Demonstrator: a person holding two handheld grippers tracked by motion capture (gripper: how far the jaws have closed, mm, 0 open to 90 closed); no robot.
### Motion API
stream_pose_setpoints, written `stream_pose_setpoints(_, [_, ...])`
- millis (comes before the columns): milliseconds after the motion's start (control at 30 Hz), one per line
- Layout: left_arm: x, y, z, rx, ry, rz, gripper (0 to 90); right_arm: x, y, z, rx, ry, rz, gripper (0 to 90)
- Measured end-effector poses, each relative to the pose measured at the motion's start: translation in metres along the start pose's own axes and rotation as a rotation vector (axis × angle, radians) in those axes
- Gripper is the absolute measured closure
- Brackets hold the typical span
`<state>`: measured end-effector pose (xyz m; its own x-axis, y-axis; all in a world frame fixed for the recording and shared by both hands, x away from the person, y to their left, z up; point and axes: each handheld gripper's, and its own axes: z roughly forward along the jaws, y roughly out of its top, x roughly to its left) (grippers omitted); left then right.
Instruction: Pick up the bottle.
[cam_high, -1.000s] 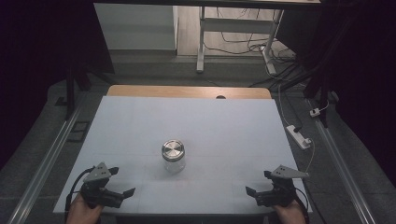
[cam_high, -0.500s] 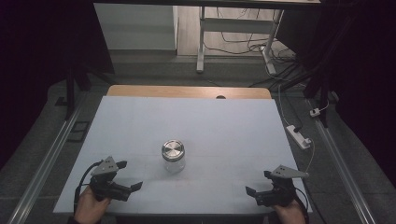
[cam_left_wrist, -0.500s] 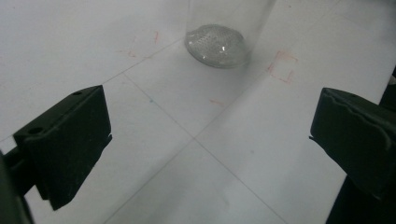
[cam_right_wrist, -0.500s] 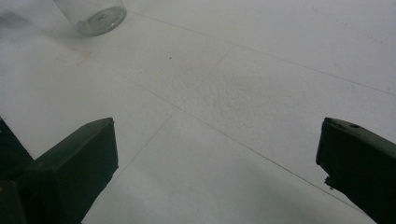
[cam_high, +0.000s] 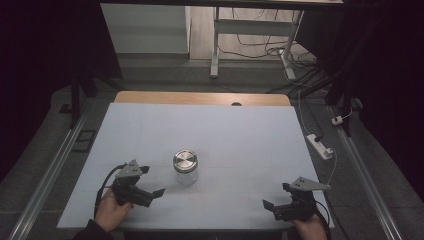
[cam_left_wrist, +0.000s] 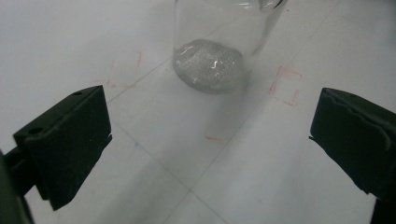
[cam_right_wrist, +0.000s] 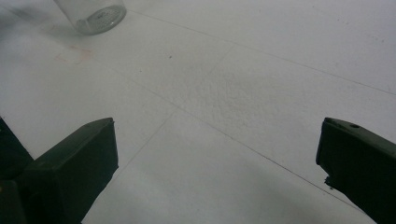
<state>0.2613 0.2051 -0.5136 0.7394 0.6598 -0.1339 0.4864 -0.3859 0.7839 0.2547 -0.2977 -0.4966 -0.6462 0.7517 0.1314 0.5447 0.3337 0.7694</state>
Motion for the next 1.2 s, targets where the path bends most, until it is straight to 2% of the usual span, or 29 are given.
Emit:
stream_pose_setpoints(100, [-0.001, 0.006, 0.007, 0.010, 0.001, 0.037, 0.0, 0.000, 0.000, 0.000, 0.001, -0.001, 0.000, 0.0])
stream_pose_setpoints(267, [-0.001, 0.014, 0.020, 0.008, -0.012, 0.047, 0.0, 0.000, 0.000, 0.000, 0.002, 0.000, -0.001, 0.0])
stream_pose_setpoints(500, [-0.002, 0.029, 0.039, 0.041, -0.035, 0.058, 0.0, 0.000, 0.000, 0.000, 0.004, 0.000, -0.002, 0.0])
stream_pose_setpoints(667, [-0.002, 0.039, 0.051, 0.053, -0.033, 0.081, 0.0, 0.000, 0.000, 0.000, 0.004, 0.001, -0.002, 0.0])
stream_pose_setpoints(767, [-0.004, 0.043, 0.060, 0.054, -0.017, 0.099, 0.0, 0.000, 0.000, 0.000, 0.004, 0.002, -0.001, 0.0])
stream_pose_setpoints(1033, [-0.003, 0.054, 0.078, 0.069, -0.062, 0.135, 0.0, 0.000, 0.000, 0.000, 0.002, 0.004, -0.001, 0.0])
stream_pose_setpoints(1200, [-0.005, 0.057, 0.085, 0.087, -0.036, 0.159, 1.9, 0.000, 0.000, 0.000, 0.004, 0.003, -0.002, 0.0])
